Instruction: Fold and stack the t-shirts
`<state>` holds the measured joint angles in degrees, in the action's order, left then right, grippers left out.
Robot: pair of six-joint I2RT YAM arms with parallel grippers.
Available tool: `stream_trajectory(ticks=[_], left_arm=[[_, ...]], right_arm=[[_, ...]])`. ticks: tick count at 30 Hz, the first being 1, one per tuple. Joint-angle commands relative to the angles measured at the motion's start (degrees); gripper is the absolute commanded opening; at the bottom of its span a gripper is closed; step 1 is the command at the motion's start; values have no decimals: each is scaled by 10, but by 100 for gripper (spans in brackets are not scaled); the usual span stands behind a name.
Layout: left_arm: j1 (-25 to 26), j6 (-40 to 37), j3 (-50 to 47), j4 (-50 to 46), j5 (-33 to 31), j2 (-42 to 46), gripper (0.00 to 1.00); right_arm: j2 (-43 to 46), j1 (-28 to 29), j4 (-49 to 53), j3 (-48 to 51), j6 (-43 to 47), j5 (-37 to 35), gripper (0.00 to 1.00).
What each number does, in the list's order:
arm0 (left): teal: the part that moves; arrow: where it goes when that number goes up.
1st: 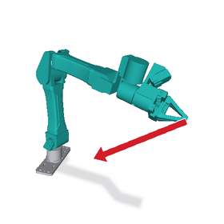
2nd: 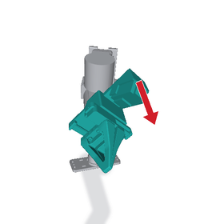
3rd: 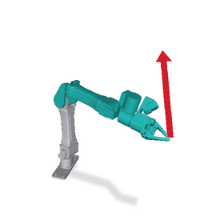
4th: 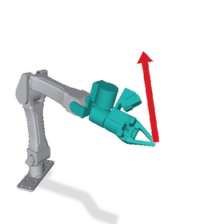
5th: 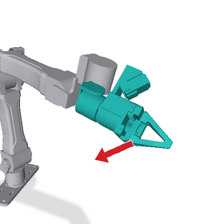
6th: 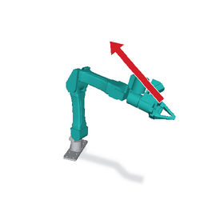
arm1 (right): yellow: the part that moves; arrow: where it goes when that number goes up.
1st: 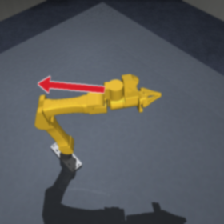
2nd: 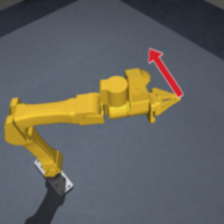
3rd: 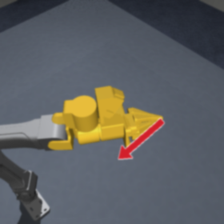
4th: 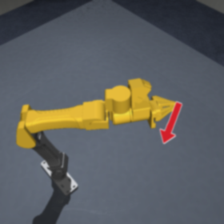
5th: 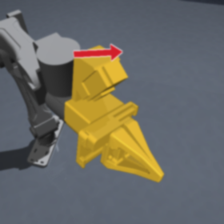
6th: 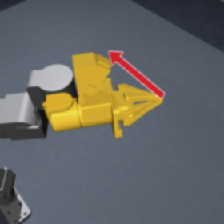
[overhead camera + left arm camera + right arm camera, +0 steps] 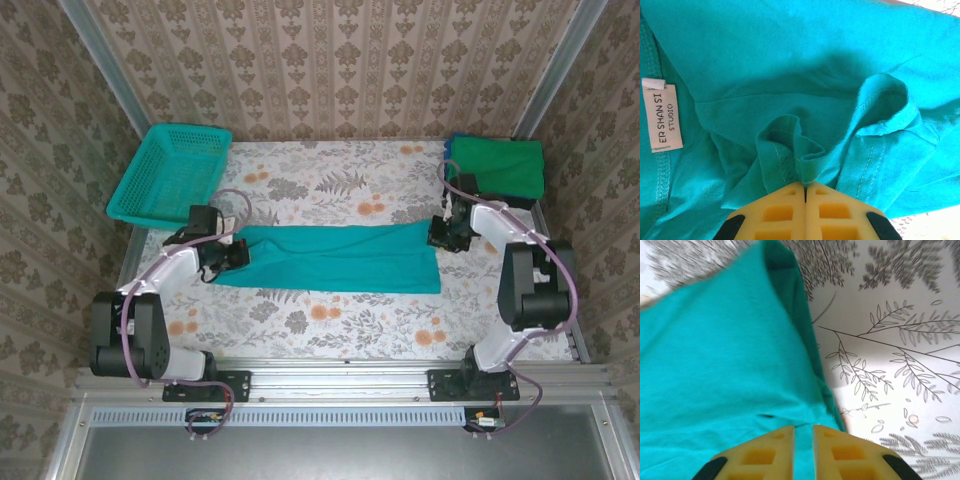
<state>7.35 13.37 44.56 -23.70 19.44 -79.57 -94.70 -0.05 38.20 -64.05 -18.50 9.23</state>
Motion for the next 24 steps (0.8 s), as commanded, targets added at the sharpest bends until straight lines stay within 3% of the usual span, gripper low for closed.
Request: stream_trajectory(ticks=[1,3,9,11,15,18,24], left_arm=[[5,9,-8,5,-1,-7,0],[6,10,-8,5,1,-9,0],[14,16,-6,-2,9,-11,0],[14,20,-12,-6,7,1,7],[12,23,-12,-29,1,37,21],[12,18,17,-52,0,58,23],[23,6,105,-58,-3,40,30]], right_arm=[[53,27,18,-12,-10,-8,27],[46,43,-11,-16,-19,-10,34],[-107,75,-21,-112,-39,-8,29],[-142,75,-3,-131,-50,-41,31],[-144,69,0,-95,-61,-77,37],[-131,55,-30,-50,-67,-72,44],[-144,42,-30,-44,-66,-59,43]])
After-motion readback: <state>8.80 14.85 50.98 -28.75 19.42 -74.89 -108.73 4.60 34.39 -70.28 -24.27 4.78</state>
